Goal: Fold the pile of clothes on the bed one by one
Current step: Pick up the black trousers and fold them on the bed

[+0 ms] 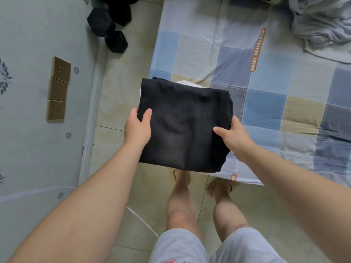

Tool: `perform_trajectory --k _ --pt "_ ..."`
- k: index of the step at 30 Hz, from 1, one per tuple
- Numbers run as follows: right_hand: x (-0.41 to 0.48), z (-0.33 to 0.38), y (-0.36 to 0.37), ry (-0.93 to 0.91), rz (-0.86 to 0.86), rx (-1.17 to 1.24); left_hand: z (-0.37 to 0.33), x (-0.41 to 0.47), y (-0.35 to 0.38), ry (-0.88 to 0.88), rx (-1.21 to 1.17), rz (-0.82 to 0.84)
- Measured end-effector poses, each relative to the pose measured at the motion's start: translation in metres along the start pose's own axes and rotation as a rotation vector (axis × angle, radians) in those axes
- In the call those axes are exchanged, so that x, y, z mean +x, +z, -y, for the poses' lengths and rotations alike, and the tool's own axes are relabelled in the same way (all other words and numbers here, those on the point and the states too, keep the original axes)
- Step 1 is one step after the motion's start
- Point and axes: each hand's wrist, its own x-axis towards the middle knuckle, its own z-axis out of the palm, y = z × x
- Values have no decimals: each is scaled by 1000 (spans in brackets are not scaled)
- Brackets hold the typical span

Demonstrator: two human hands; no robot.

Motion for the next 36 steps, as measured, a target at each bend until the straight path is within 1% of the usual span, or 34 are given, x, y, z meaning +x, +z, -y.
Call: perform_trajectory --k 2,3,4,5,6,7,8,9,10,12,13,14,16,18,23,27,29,32,34,36 --pt "6 6 2 77 13 -35 1 7 1 -12 44 26" --pt "9 10 3 102 13 -43 -1 8 1 27 80 5" --pt "9 12 4 77 -27 -102 -5 4 1 104 167 -61" --pt "7 14 5 -13 -123 -253 -7 0 1 226 300 -160" --pt "2 16 6 -150 -253 -470 -10 -8 3 390 446 -247" --pt "-4 15 8 -341 -372 -668 -11 -14 6 579 560 -281" --pt "-10 14 12 -529 -411 -805 -9 -19 12 764 651 -251" --pt "-14 11 17 -657 -379 -893 -6 -23 18 899 749 -184" --pt "-16 6 25 -715 -311 -958 0 -22 23 950 851 -105" --pt "-8 -11 42 -688 -155 -1092 14 -8 30 888 1017 6" --pt "-2 -19 50 -659 -113 -1170 21 2 32 844 1057 30" --pt "9 -27 57 -636 -98 -1232 29 15 36 814 1074 47" --pt "27 -34 65 -588 -113 -1295 38 30 40 810 1084 60" --pt "49 -42 74 -571 -121 -1291 47 45 47 828 1084 66" --pt "86 -62 86 -619 -92 -1234 67 71 63 853 1066 47" --pt "87 -52 82 -543 6 -1216 55 67 62 775 1118 104" --pt "78 -35 76 -459 87 -1244 39 58 56 696 1119 176" --pt "52 -2 61 -279 234 -1224 0 37 44 508 1097 358" --pt "25 24 45 -168 322 -1135 -33 13 28 315 974 496" --pt "-5 46 21 -111 310 -1014 -66 -15 14 165 788 573"
